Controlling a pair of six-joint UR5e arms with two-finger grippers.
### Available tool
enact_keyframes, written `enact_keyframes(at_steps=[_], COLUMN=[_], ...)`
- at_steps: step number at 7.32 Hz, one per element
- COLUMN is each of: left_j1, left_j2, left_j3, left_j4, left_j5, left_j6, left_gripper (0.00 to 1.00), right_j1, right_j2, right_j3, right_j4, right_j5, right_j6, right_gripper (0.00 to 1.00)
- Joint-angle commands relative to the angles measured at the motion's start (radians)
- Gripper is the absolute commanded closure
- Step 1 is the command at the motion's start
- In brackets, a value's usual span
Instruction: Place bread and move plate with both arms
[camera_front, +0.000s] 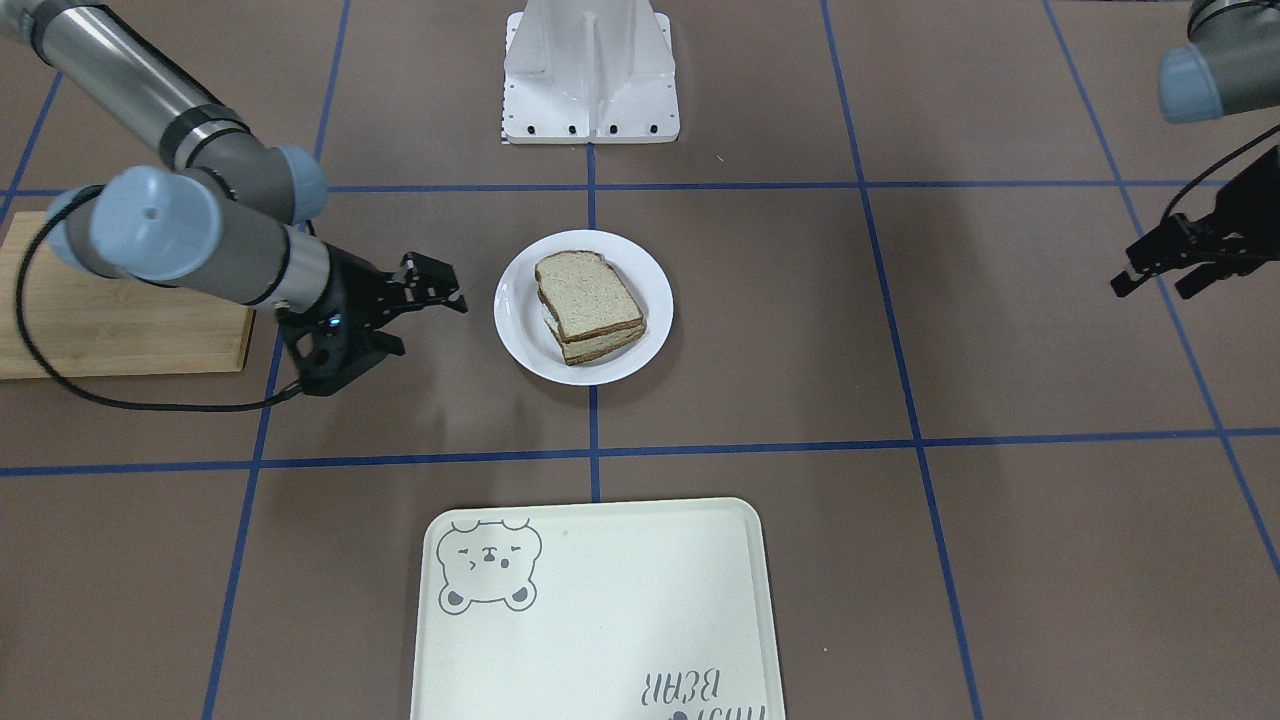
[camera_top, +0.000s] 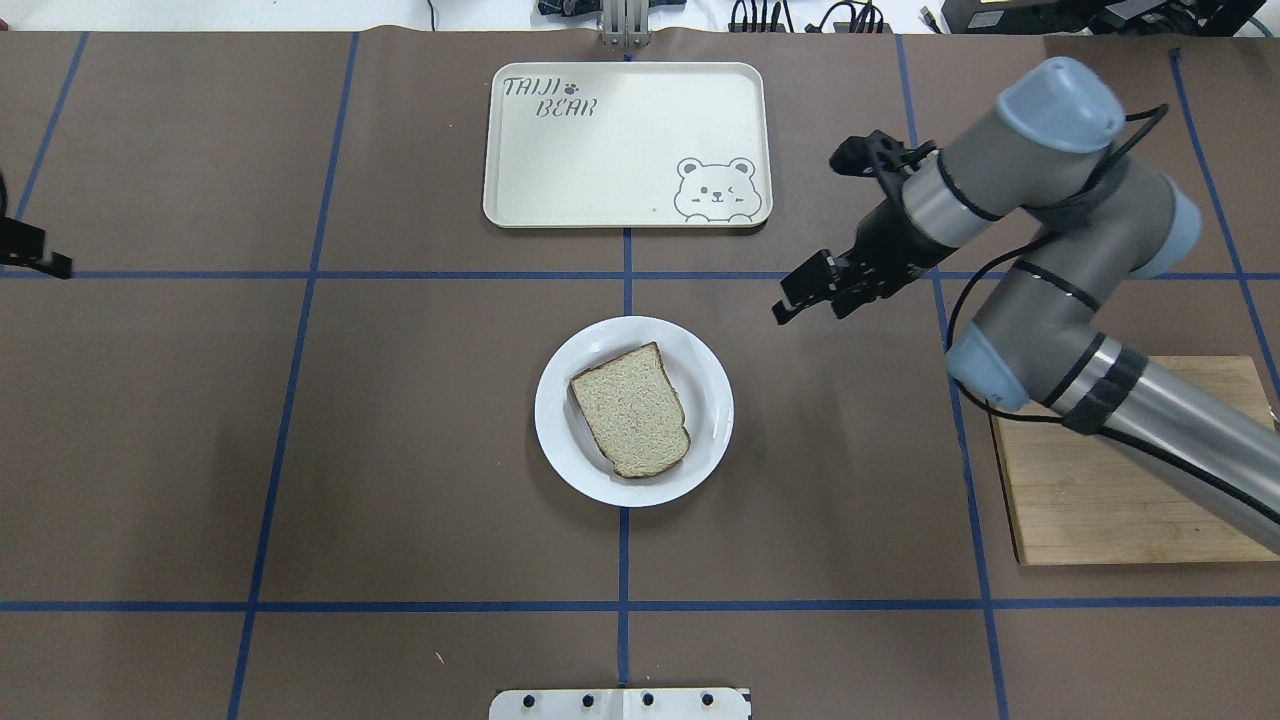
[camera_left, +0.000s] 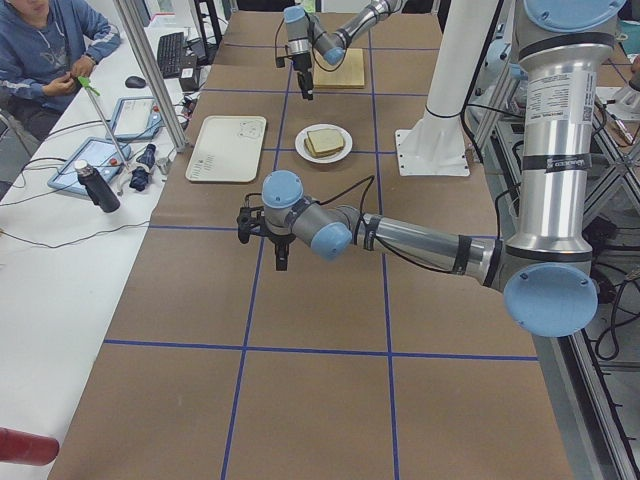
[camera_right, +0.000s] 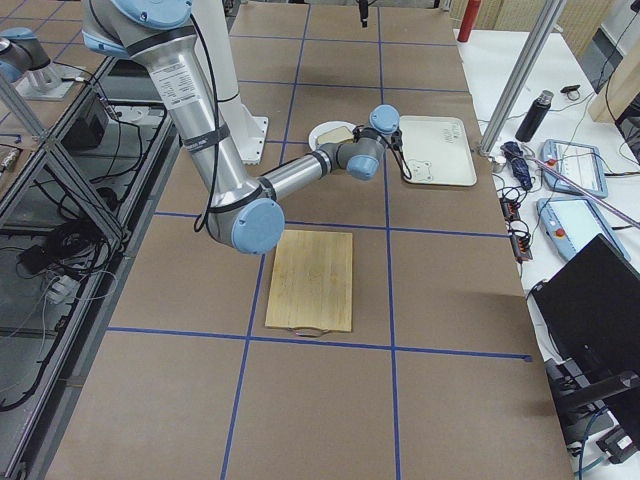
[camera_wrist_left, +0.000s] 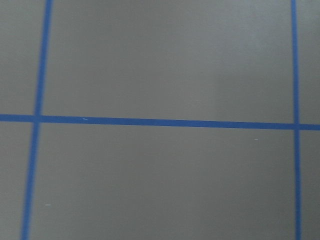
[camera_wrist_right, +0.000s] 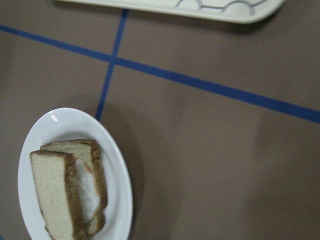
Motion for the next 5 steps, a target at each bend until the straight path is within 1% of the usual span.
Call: enact_keyframes(at_steps=[1,2,3,4,5], left_j1=[0.263,0.386,0.483,0.522,0.559], left_j2=[-0.175,-0.266,-0.326,-0.356,-0.373], left_j3=[0.001,0.002,0.002,0.005,0.035], left_j4=[-0.114,-0.114,-0.117,-0.120,-0.195], left_j5=[0.081,0.168,0.251,0.258,0.266], left_j6=[-0.487,-0.646,-0.737,-0.773,-0.784], left_gripper=[0.02,0.02,0.02,0.02,0.03], right_j1=[0.138,0.184,0.215,0.235,0.246], right_j2=[-0.125,-0.182,-0.232,-0.281,-0.320], right_j3=[0.018,0.019,0.018,0.012,0.010], right_j4=[-0.010,-0.010,-0.013,-0.015,-0.053], right_j5=[0.030,0.028,0.019,-0.002,-0.065], right_j6=[-0.005,-0.014,-0.090,-0.174,-0.263], right_gripper=[0.00,0.00,0.00,0.00,0.00])
